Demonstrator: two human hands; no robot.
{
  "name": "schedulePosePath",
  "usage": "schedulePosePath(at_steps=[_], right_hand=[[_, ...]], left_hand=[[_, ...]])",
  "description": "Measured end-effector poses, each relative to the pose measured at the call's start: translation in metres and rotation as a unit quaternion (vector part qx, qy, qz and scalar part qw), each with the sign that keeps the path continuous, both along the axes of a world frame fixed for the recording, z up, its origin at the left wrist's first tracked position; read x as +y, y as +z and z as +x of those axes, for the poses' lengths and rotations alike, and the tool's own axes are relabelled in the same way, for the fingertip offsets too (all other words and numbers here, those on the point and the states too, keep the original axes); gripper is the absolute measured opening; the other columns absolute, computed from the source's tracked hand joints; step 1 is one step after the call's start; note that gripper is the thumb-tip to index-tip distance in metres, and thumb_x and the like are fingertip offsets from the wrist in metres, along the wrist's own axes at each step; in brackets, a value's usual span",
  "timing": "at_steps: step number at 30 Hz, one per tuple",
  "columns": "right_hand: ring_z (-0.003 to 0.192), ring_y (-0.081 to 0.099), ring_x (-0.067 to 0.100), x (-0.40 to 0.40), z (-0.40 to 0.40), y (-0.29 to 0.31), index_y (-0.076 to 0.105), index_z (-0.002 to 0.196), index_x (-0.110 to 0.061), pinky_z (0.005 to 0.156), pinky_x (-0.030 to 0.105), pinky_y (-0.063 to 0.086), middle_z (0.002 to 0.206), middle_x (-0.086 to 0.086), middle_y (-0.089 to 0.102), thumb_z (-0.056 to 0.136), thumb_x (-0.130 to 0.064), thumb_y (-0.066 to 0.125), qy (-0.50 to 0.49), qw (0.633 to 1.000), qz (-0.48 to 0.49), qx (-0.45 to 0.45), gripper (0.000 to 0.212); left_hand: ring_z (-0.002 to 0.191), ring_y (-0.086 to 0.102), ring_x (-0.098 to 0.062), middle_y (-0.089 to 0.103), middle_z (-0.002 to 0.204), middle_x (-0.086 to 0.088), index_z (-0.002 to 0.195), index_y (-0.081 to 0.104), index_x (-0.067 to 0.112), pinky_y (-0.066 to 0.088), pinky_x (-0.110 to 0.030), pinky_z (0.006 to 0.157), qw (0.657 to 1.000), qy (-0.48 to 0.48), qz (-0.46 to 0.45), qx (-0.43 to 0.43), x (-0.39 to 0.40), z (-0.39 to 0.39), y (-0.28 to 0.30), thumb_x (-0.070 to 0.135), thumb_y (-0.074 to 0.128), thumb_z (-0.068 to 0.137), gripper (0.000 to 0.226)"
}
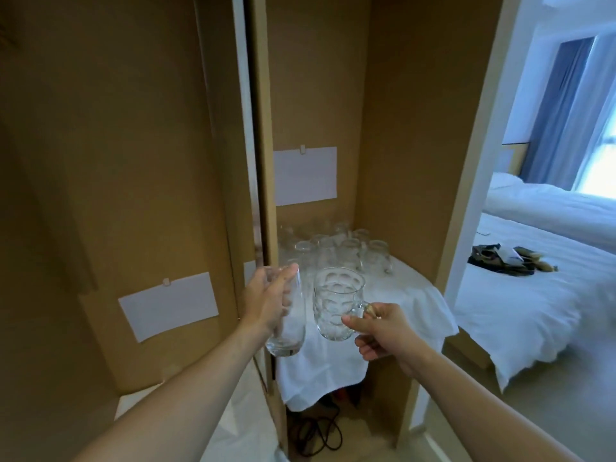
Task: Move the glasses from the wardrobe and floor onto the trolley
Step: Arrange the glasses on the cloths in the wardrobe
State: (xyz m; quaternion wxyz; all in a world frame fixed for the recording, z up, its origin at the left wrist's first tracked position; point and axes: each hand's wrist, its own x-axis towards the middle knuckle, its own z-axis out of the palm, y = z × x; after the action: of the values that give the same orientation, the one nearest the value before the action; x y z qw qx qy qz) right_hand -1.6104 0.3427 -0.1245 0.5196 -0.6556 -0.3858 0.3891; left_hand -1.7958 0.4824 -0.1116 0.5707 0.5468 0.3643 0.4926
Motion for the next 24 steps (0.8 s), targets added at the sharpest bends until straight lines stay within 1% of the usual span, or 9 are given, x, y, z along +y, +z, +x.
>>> schedulePosePath(at_steps=[2, 5, 7, 11, 12, 14, 17, 21, 24], right_hand=[[0.055, 0.057, 0.024, -0.012, 0.023, 0.001, 0.047, 0.072, -0.011, 0.055, 0.035, 0.054, 0.064, 0.015, 0.058, 0.076, -0.03, 0.089, -0.003, 1.0, -0.002, 0.003, 0.047], [0.054, 0.059, 0.02, -0.024, 0.049, 0.001, 0.05, 0.084, -0.013, 0.054, 0.032, 0.056, 0.068, 0.016, 0.059, 0.08, -0.03, 0.086, -0.003, 1.0, -0.007, 0.012, 0.04], [0.055, 0.059, 0.019, -0.028, 0.062, -0.002, 0.053, 0.089, -0.013, 0.054, 0.031, 0.055, 0.07, 0.016, 0.059, 0.082, -0.03, 0.084, 0.001, 1.0, -0.008, 0.025, 0.035], [0.058, 0.056, 0.02, -0.033, 0.081, -0.013, 0.063, 0.097, -0.007, 0.055, 0.032, 0.053, 0.072, 0.015, 0.057, 0.084, -0.028, 0.082, 0.013, 0.998, -0.014, 0.067, 0.031], [0.057, 0.055, 0.019, -0.033, 0.084, -0.015, 0.063, 0.095, -0.004, 0.055, 0.032, 0.051, 0.071, 0.014, 0.056, 0.084, -0.028, 0.082, 0.016, 0.997, -0.018, 0.077, 0.033], [0.052, 0.05, 0.017, -0.031, 0.09, -0.021, 0.057, 0.089, -0.008, 0.055, 0.032, 0.047, 0.07, 0.012, 0.052, 0.084, -0.028, 0.082, 0.024, 0.994, -0.027, 0.098, 0.032], [0.05, 0.045, 0.017, -0.025, 0.096, -0.028, 0.058, 0.094, -0.009, 0.053, 0.031, 0.045, 0.071, 0.013, 0.048, 0.086, -0.028, 0.081, 0.03, 0.992, -0.042, 0.111, 0.031], [0.056, 0.053, 0.019, -0.014, 0.106, -0.039, 0.065, 0.103, 0.002, 0.058, 0.033, 0.054, 0.071, 0.014, 0.056, 0.084, -0.032, 0.082, 0.014, 0.994, -0.053, 0.094, 0.042], [0.059, 0.058, 0.022, 0.0, 0.117, -0.045, 0.063, 0.11, 0.006, 0.06, 0.032, 0.059, 0.07, 0.013, 0.063, 0.083, -0.034, 0.083, -0.001, 0.996, -0.063, 0.062, 0.052]], left_hand=[[0.063, 0.058, -0.023, 0.061, 0.083, -0.01, 0.103, 0.059, 0.015, 0.048, -0.033, 0.054, 1.0, 0.003, -0.015, 0.021, -0.013, 0.021, -0.002, 0.057, 0.08, 0.076, 0.054], [0.067, 0.064, -0.025, 0.065, 0.087, -0.011, 0.105, 0.062, 0.02, 0.054, -0.038, 0.061, 0.998, 0.0, -0.028, 0.053, -0.032, 0.045, -0.004, 0.071, 0.076, 0.064, 0.067], [0.065, 0.063, -0.025, 0.064, 0.085, -0.011, 0.106, 0.062, 0.019, 0.053, -0.039, 0.06, 0.997, 0.005, -0.033, 0.064, -0.042, 0.056, -0.006, 0.07, 0.077, 0.065, 0.067], [0.063, 0.061, -0.023, 0.063, 0.085, -0.011, 0.106, 0.061, 0.019, 0.051, -0.037, 0.058, 0.995, 0.028, -0.034, 0.087, -0.053, 0.072, -0.007, 0.058, 0.077, 0.08, 0.051], [0.064, 0.061, -0.023, 0.064, 0.086, -0.011, 0.106, 0.061, 0.019, 0.052, -0.037, 0.059, 0.994, 0.034, -0.033, 0.097, -0.054, 0.075, -0.008, 0.059, 0.077, 0.08, 0.05], [0.066, 0.061, -0.023, 0.064, 0.087, -0.011, 0.105, 0.061, 0.019, 0.052, -0.037, 0.059, 0.993, 0.045, -0.033, 0.108, -0.054, 0.082, -0.011, 0.059, 0.077, 0.079, 0.051], [0.066, 0.061, -0.024, 0.064, 0.086, -0.011, 0.106, 0.06, 0.018, 0.052, -0.037, 0.06, 0.992, 0.054, -0.041, 0.107, -0.049, 0.091, -0.018, 0.058, 0.078, 0.079, 0.052], [0.07, 0.063, -0.023, 0.066, 0.091, -0.011, 0.105, 0.059, 0.022, 0.053, -0.036, 0.061, 0.991, 0.052, -0.044, 0.118, -0.032, 0.102, -0.031, 0.059, 0.077, 0.079, 0.048], [0.072, 0.065, -0.022, 0.068, 0.092, -0.008, 0.102, 0.059, 0.025, 0.054, -0.034, 0.061, 0.99, 0.065, -0.034, 0.123, -0.009, 0.114, -0.041, 0.065, 0.077, 0.075, 0.052]])
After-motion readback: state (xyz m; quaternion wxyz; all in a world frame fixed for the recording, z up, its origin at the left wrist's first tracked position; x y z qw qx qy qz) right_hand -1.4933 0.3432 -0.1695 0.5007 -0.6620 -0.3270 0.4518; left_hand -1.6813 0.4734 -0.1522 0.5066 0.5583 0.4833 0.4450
